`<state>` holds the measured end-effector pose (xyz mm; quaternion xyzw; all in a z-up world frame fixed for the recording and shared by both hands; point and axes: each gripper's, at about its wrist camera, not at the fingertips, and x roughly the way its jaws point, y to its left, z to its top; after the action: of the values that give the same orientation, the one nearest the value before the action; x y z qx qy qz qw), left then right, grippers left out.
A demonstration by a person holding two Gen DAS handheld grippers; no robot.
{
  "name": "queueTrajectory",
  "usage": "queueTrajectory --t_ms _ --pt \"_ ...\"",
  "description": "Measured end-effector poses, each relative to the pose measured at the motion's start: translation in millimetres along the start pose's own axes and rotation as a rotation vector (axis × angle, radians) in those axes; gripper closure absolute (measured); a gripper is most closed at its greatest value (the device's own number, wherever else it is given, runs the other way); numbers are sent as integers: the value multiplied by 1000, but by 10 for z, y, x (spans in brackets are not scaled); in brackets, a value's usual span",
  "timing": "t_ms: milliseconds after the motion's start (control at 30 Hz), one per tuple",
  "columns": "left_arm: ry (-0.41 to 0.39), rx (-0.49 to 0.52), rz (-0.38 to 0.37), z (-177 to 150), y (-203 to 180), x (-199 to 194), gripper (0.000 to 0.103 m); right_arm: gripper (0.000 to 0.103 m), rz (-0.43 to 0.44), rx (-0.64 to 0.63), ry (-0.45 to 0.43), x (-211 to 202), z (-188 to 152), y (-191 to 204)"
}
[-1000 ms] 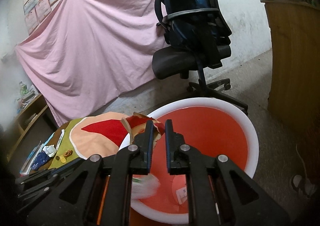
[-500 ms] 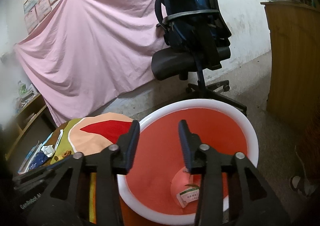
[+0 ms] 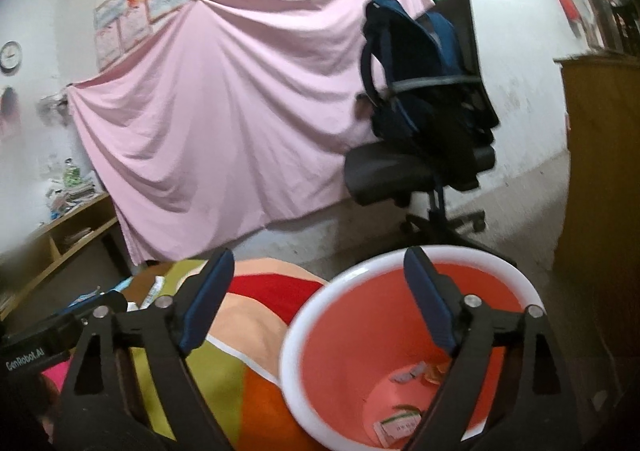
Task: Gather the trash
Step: 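Move both open tools back over the table, then grasp the dark blue packet with the left tool while the right tool grasps a small brown bit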
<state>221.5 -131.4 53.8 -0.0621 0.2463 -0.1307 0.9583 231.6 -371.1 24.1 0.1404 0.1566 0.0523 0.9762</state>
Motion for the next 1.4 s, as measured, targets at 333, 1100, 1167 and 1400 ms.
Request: queueTrajectory --t_ms 333,1100,1167,1400 --pt "-180 -43 164 -35 617 -499 3 0 123 -97 -111 -46 -44 661" --pt "-230 -50 345 -392 1690 -973 3 0 303 -353 -136 207 -477 1884" --pt "-205 -55 339 -411 1773 -940 3 0 312 -372 -122 262 -501 1947" --pt "-158 -88 283 -366 1962 -826 3 0 348 -413 -3 515 -590 2053"
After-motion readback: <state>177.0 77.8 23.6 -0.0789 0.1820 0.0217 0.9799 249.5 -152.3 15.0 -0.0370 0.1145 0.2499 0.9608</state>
